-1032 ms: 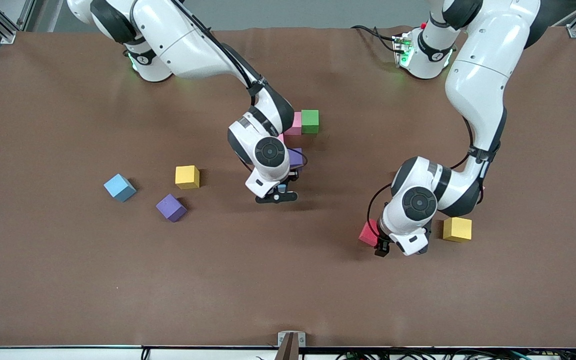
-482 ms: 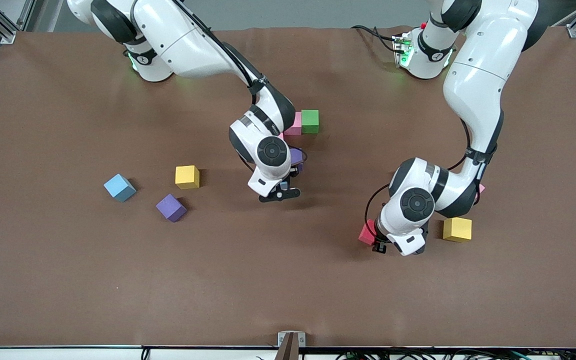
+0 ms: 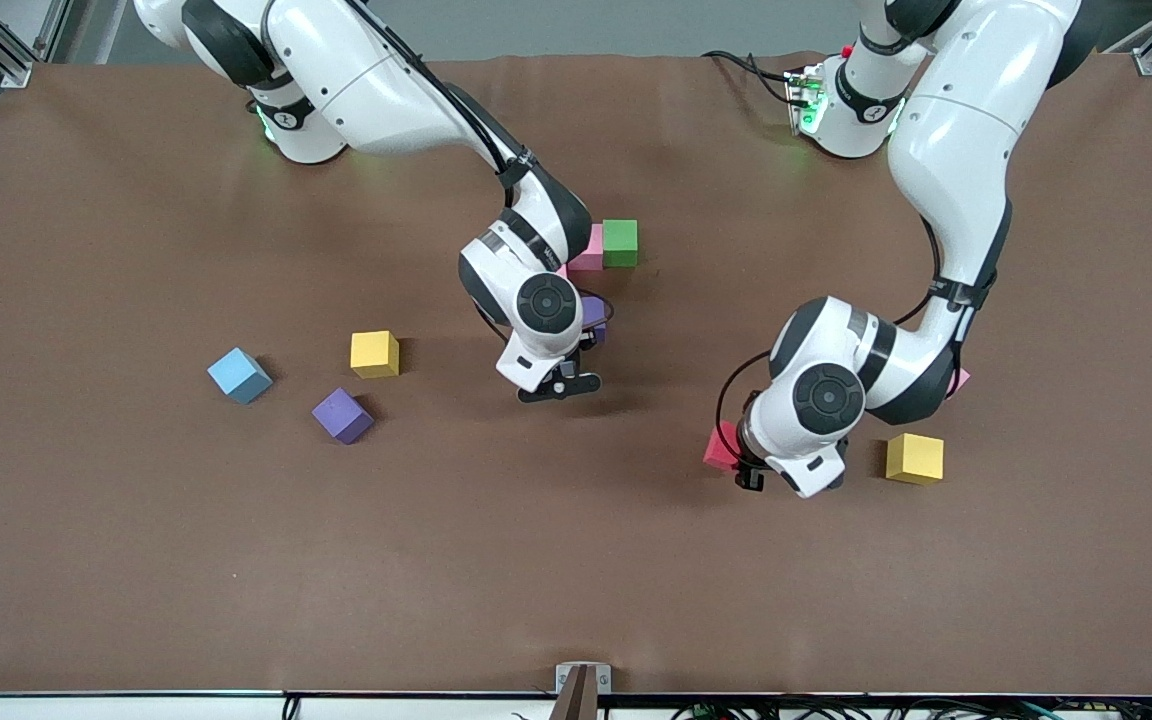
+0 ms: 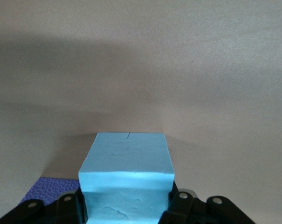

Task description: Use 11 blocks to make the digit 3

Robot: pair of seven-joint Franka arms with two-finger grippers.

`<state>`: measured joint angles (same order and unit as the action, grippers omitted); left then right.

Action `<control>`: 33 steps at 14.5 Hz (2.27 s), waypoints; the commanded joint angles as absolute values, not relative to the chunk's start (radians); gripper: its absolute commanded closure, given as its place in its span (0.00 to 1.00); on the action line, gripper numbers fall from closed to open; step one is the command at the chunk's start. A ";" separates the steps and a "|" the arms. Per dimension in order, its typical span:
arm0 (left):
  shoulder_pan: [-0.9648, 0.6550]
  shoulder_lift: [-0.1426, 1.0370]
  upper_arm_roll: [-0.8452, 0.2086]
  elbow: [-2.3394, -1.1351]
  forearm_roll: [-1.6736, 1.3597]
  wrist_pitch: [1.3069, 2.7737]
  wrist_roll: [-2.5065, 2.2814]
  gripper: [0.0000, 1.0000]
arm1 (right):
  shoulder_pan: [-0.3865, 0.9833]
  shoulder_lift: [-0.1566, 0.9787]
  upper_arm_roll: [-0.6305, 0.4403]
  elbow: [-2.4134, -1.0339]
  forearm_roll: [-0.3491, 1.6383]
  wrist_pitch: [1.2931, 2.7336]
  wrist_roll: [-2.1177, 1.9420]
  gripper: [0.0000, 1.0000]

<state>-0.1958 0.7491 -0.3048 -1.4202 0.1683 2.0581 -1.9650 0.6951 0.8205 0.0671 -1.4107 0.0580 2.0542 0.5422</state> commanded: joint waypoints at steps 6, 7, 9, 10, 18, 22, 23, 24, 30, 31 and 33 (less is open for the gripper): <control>-0.277 0.588 -0.385 -1.688 0.175 2.034 -2.383 0.82 | 0.696 0.825 0.072 -1.457 0.064 2.037 0.640 0.64; -0.287 0.562 -0.385 -1.733 0.175 2.057 -2.417 0.82 | 0.696 0.825 0.072 -1.456 0.067 2.039 0.641 0.64; -0.296 0.496 -0.388 -1.854 0.175 2.153 -2.471 0.82 | 0.695 0.827 0.072 -1.454 0.069 2.039 0.652 0.65; -0.298 0.470 -0.388 -1.905 0.175 2.210 -2.505 0.82 | 0.695 0.827 0.072 -1.454 0.069 2.037 0.660 0.65; -0.386 0.480 -0.394 -1.985 0.219 2.341 -2.763 0.82 | 0.692 0.827 0.072 -1.453 0.069 2.036 0.661 0.64; -0.391 0.494 -0.396 -1.985 0.219 2.379 -2.781 0.81 | 0.683 0.825 0.074 -1.418 0.069 2.036 0.652 0.00; -0.396 0.498 -0.394 -1.985 0.219 2.396 -2.793 0.81 | 0.680 0.824 0.075 -1.398 0.069 2.033 0.652 0.00; -0.411 0.502 -0.394 -1.985 0.219 2.404 -2.806 0.81 | 0.678 0.824 0.077 -1.384 0.071 2.014 0.652 0.00; -0.419 0.523 -0.394 -1.985 0.314 2.430 -2.911 0.81 | 0.579 0.760 0.078 -1.312 0.097 1.895 0.637 0.00; -0.417 0.529 -0.396 -1.983 0.333 2.431 -2.927 0.81 | 0.545 0.735 0.078 -1.313 0.097 1.875 0.608 0.00; -0.425 0.535 -0.396 -1.977 0.334 2.431 -2.931 0.81 | 0.473 0.694 0.077 -1.318 0.095 1.789 0.458 0.00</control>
<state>-0.4116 0.5273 -0.3955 -1.9760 0.2749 2.4137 -2.7637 0.5495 0.7561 0.0629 -1.2882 0.0790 1.8547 0.5729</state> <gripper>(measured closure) 0.449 0.000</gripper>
